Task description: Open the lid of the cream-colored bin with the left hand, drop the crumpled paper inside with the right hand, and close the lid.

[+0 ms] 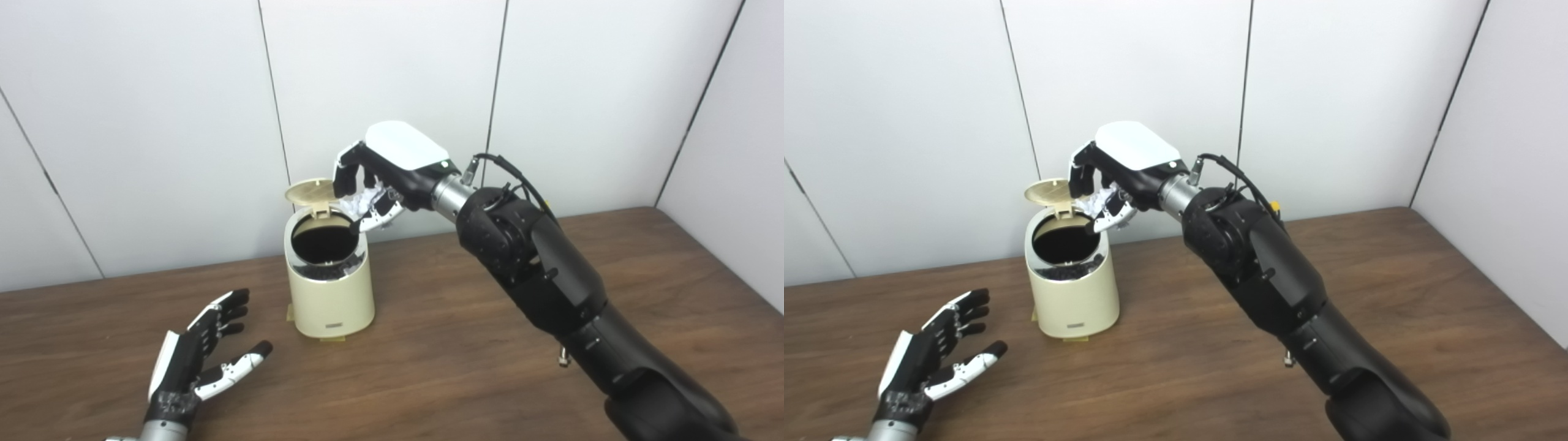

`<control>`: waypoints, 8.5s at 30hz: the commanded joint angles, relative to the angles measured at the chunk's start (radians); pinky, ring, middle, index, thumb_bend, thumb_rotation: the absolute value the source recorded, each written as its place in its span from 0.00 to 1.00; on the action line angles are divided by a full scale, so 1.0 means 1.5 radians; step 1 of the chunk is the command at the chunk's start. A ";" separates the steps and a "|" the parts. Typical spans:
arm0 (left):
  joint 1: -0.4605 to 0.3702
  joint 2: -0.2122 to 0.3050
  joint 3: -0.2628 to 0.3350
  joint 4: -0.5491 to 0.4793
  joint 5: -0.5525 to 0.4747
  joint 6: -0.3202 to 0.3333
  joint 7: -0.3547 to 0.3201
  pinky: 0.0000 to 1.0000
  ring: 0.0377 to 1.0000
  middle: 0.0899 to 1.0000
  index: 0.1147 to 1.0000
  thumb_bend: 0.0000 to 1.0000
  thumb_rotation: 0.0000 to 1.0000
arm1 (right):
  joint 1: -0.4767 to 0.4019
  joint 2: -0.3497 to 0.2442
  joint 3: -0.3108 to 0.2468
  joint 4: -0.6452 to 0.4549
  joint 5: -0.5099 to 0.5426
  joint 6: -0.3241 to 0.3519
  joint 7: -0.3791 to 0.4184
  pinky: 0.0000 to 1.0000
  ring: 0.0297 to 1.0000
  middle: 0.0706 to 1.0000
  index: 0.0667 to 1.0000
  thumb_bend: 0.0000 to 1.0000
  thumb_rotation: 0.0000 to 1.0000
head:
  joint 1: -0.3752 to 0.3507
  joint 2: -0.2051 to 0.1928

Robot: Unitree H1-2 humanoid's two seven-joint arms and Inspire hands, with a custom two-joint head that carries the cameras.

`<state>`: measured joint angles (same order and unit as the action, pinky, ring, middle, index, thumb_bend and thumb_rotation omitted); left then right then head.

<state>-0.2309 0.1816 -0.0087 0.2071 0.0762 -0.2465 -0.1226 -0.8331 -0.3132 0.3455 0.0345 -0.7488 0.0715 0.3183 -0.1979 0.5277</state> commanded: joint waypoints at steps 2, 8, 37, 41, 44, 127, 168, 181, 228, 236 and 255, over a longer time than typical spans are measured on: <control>-0.031 -0.002 0.002 -0.017 -0.010 -0.007 0.004 0.77 0.83 0.85 0.85 0.69 0.20 | -0.051 0.008 -0.006 -0.006 -0.007 -0.018 -0.023 0.32 0.38 0.49 0.46 0.49 0.00 | 0.006 0.000; -0.031 -0.011 -0.001 -0.023 0.009 0.003 0.013 0.75 0.81 0.84 0.85 0.70 0.24 | -0.063 0.023 0.016 0.009 -0.017 -0.038 -0.017 0.34 0.37 0.47 0.49 0.50 0.00 | 0.015 0.001; -0.030 -0.024 -0.012 -0.032 0.030 0.001 0.029 0.79 0.81 0.84 0.85 0.71 0.29 | -0.070 0.044 0.054 0.214 -0.050 -0.244 -0.153 0.32 0.38 0.47 0.46 0.50 0.00 | 0.047 0.001; -0.029 -0.023 -0.013 -0.033 0.033 -0.002 0.029 0.77 0.81 0.84 0.85 0.71 0.29 | -0.081 0.030 0.074 0.229 -0.088 -0.274 -0.174 0.33 0.39 0.50 0.44 0.50 0.00 | 0.048 0.002; -0.027 -0.024 -0.014 -0.035 0.036 0.001 0.031 0.77 0.81 0.84 0.85 0.70 0.29 | -0.090 0.020 0.090 0.238 -0.125 -0.289 -0.201 0.36 0.41 0.50 0.42 0.50 0.00 | 0.047 0.003; -0.034 -0.027 -0.013 -0.040 0.030 0.000 0.034 0.74 0.80 0.84 0.85 0.72 0.27 | 0.349 -0.003 -0.216 -0.068 0.303 -0.117 -0.149 0.63 0.76 0.86 0.86 0.86 0.09 | 0.102 -0.011; -0.327 0.053 -0.078 0.015 0.173 0.096 0.003 0.87 0.98 0.98 0.94 0.95 0.40 | 0.380 -0.005 -0.215 -0.082 0.262 -0.102 -0.149 0.60 0.73 0.82 0.83 0.88 0.05 | 0.113 -0.038; -0.340 0.072 -0.108 0.033 0.201 0.087 -0.013 0.97 1.00 0.90 0.86 0.98 0.43 | 0.378 -0.006 -0.211 -0.080 0.257 -0.101 -0.152 0.60 0.71 0.82 0.83 0.88 0.07 | 0.103 -0.038; -0.290 0.143 -0.177 -0.052 0.332 -0.023 -0.054 0.86 1.00 0.83 0.82 0.93 0.48 | 0.380 0.006 -0.211 -0.090 0.248 -0.091 -0.158 0.60 0.72 0.82 0.84 0.85 0.07 | 0.080 -0.017; -0.282 0.146 -0.186 -0.054 0.368 -0.030 -0.050 0.89 1.00 0.83 0.83 0.93 0.47 | 0.378 0.005 -0.211 -0.086 0.248 -0.099 -0.157 0.60 0.72 0.82 0.84 0.85 0.08 | 0.079 -0.010; -0.272 0.147 -0.197 -0.052 0.412 -0.067 -0.039 0.89 1.00 0.82 0.82 0.94 0.46 | 0.377 0.008 -0.205 -0.092 0.247 -0.086 -0.150 0.60 0.71 0.82 0.84 0.85 0.06 | 0.075 -0.002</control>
<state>-0.6034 0.3891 -0.3061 0.1635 0.6878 -0.3252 -0.2007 -0.2296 -0.2917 0.0431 -0.0687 -0.3792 -0.0415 0.1078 -0.0844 0.5231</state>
